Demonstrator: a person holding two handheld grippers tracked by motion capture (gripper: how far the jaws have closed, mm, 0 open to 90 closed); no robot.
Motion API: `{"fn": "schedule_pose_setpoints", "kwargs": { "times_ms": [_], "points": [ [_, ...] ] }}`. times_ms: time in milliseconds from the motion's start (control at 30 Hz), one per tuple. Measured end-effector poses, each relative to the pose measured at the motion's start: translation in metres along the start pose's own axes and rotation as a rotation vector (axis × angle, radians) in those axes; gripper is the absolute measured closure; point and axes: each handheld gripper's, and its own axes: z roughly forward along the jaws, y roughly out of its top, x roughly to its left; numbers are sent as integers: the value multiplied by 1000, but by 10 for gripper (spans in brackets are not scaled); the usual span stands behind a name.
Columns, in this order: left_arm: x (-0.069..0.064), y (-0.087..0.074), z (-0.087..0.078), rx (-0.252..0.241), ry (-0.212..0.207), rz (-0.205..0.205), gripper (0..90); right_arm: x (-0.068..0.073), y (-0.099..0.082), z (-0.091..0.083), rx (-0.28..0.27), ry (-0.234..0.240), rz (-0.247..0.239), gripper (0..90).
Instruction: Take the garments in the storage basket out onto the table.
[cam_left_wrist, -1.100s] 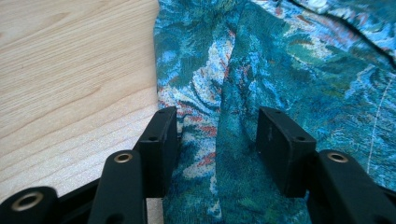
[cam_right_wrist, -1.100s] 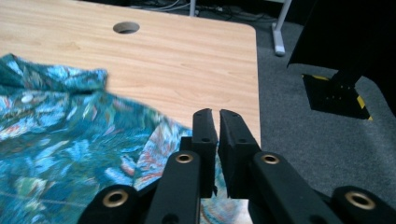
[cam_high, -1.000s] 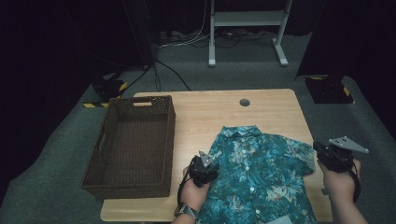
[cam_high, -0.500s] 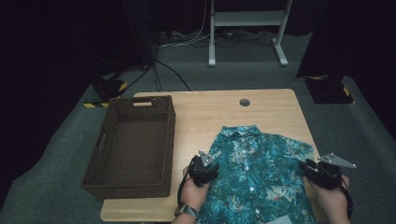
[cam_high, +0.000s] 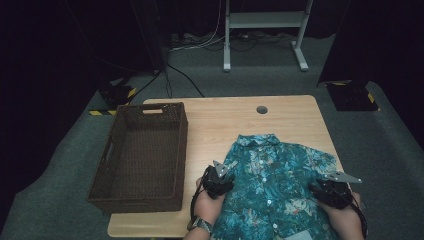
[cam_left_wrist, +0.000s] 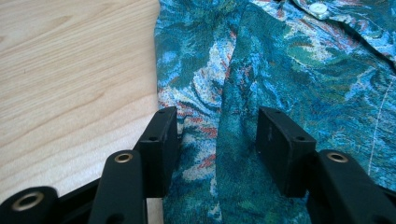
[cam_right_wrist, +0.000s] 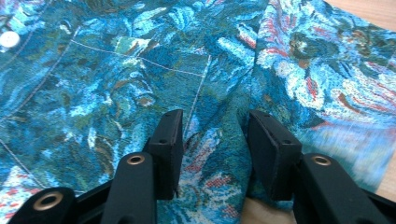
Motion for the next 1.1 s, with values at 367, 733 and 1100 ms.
{"fn": "schedule_pose_setpoints", "kwargs": {
  "times_ms": [367,733,1100],
  "points": [
    [14,17,20,2,8,-10,466,-22,19,20,4,-30,-4,537],
    [27,37,42,11,21,-18,442,-38,39,39,9,-41,7,528],
    [27,43,37,-2,8,-65,442,-27,40,23,-26,-34,3,443]
  ]
}}
